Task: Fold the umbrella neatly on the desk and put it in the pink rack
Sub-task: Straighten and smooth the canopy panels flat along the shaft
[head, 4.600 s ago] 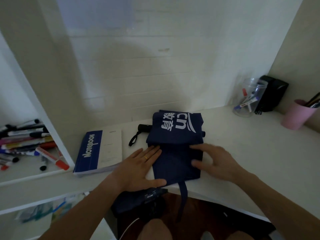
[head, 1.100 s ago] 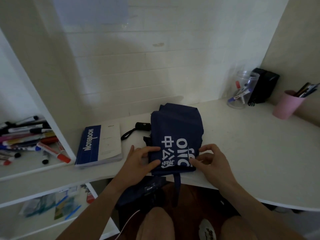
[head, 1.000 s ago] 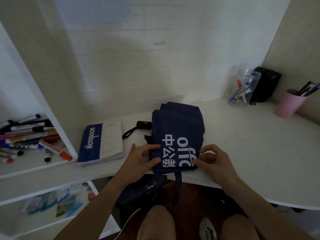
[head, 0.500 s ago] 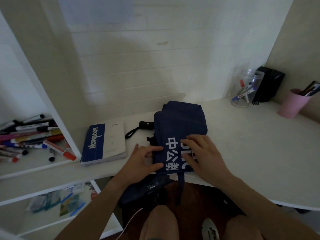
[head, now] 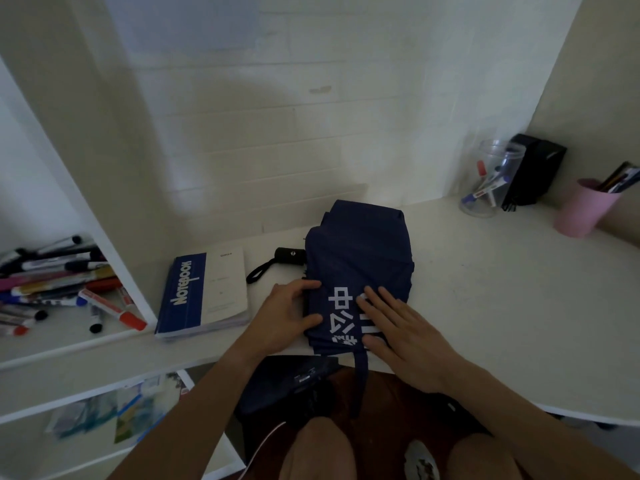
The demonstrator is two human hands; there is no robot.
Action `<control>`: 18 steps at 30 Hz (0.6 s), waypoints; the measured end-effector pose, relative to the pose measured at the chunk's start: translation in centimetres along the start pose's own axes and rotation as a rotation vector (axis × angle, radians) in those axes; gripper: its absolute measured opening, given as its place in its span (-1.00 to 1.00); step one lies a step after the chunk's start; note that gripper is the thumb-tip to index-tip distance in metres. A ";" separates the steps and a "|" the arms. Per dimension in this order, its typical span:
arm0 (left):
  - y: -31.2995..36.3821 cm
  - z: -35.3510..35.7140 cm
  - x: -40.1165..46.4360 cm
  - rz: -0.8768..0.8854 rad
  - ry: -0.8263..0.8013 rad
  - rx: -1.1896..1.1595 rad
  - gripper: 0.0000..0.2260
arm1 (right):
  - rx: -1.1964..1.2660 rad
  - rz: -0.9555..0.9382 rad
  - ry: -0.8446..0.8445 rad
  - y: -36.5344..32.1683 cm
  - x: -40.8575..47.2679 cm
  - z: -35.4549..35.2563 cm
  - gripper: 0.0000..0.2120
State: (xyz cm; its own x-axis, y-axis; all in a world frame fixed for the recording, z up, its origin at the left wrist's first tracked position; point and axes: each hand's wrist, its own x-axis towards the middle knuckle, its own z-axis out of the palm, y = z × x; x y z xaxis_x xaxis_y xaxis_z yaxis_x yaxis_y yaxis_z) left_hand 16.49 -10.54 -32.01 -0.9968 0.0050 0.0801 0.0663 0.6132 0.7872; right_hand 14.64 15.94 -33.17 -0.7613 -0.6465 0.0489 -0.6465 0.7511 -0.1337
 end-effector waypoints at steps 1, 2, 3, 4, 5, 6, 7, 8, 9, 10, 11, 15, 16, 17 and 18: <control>0.0 -0.1 -0.2 -0.002 -0.013 0.049 -0.44 | -0.009 -0.003 -0.010 0.1 0.1 0.1 -0.35; -0.1 -0.3 -0.4 0.002 -0.025 0.094 -0.42 | -0.019 -0.010 -0.016 0.1 0.1 0.1 -0.34; 0.0 -0.6 -0.6 0.017 -0.035 0.140 -0.41 | -0.028 -0.017 -0.020 0.2 0.1 0.2 -0.34; 0.3 -0.9 -0.7 0.036 -0.034 0.196 -0.41 | -0.031 -0.022 -0.023 0.3 0.2 0.3 -0.35; 0.8 -1.2 -0.8 0.064 0.002 0.258 -0.45 | -0.031 -0.023 -0.027 0.4 0.2 0.3 -0.35; 1.6 -1.4 -0.7 0.114 0.088 0.321 -0.53 | -0.032 -0.024 -0.033 0.5 0.3 0.2 -0.36; 2.8 -1.4 -0.5 0.208 0.199 0.375 -0.64 | -0.031 -0.023 -0.038 0.5 0.3 0.1 -0.37; 3.9 -1.1 -0.1 0.324 0.268 0.418 -0.72 | -0.027 -0.022 -0.043 0.4 0.4 0.0 -0.37; 5.0 -0.5 0.2 0.441 0.255 0.465 -0.74 | -0.022 -0.022 -0.047 0.4 0.5 -0.1 -0.37; 5.6 0.4 0.5 0.541 0.182 0.540 -0.70 | -0.019 -0.021 -0.053 0.5 0.6 -0.2 -0.37; 5.5 1.6 0.7 0.607 0.076 0.634 -0.64 | -0.017 -0.024 -0.059 0.6 0.6 -0.1 -0.37; 1.1 3.8 -0.4 0.411 -0.142 0.858 -0.42 | 0.098 -0.011 -0.070 0.8 0.6 -0.7 -0.33; 0.4 3.9 -0.5 0.388 -0.141 0.845 -0.40 | 0.102 -0.015 0.009 0.8 0.8 -0.9 -0.34; 0.2 4.0 -0.6 0.386 -0.138 0.836 -0.38 | 0.080 -0.022 0.106 0.6 1.0 -1.1 -0.35; 0.3 4.0 -0.5 0.395 -0.140 0.844 -0.39 | 0.050 -0.025 0.168 0.6 1.3 -1.3 -0.37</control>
State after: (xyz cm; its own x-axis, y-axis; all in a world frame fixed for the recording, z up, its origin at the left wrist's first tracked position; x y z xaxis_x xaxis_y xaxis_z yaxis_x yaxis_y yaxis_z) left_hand 16.78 -7.20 -34.29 -0.9090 0.3963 0.1293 0.4009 0.9161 0.0105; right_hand 13.24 15.73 -31.95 -0.7450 -0.6308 0.2168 -0.6656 0.7246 -0.1789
